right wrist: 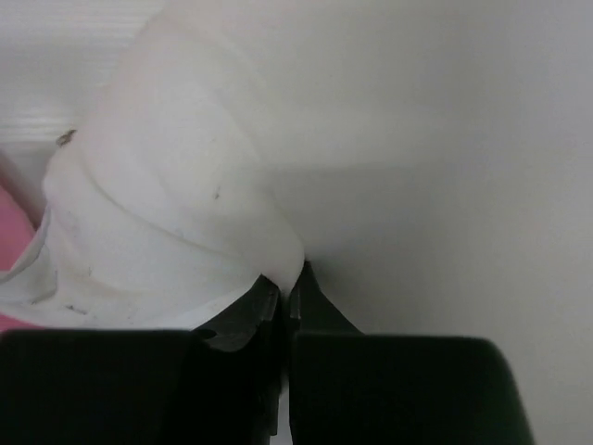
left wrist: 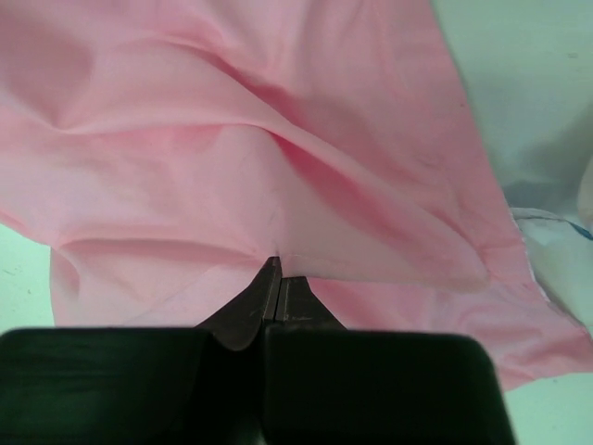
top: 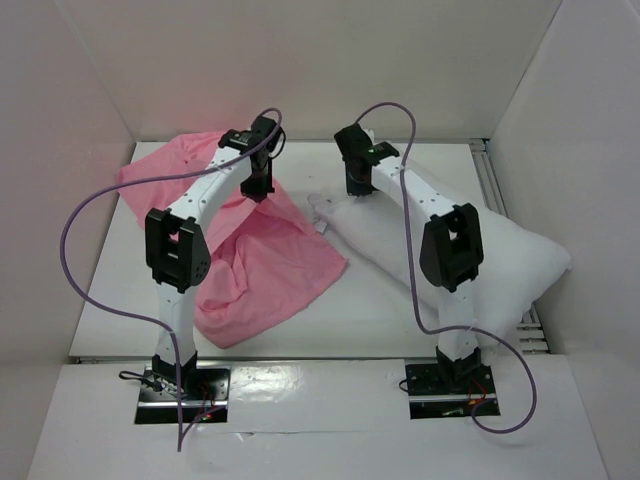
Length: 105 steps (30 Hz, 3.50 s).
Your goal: Put the pillow into the pillowcase
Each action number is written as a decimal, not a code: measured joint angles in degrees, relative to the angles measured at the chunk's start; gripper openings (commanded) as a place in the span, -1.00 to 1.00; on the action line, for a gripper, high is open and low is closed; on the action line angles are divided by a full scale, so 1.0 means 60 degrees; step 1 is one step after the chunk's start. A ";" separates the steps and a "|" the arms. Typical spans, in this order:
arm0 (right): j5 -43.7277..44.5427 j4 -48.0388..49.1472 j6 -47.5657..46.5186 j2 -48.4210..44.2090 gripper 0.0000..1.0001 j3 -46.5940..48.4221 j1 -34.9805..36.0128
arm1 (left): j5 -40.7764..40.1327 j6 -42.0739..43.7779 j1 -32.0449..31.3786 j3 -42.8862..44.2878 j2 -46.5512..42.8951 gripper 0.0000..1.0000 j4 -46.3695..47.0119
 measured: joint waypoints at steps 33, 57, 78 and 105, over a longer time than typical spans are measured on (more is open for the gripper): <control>-0.1821 0.3151 -0.0940 -0.6936 -1.00 -0.6805 0.6630 | 0.2280 0.0182 0.0605 0.1402 0.0714 -1.00 -0.0200; 0.2404 0.5763 -0.0637 -0.3585 -1.00 -0.4870 0.7063 | 0.3366 0.0189 0.0652 -0.0364 -0.1818 -1.00 -0.0098; 0.3526 0.5912 0.1985 -0.3235 -1.00 -0.4244 0.5646 | 0.5176 0.0182 0.1643 -0.1239 -0.2830 -1.00 0.0433; 0.2841 0.6324 0.2193 -0.2237 -1.00 -0.3978 0.4237 | 0.2943 -0.0331 0.2335 -0.6696 -0.6357 0.71 0.1920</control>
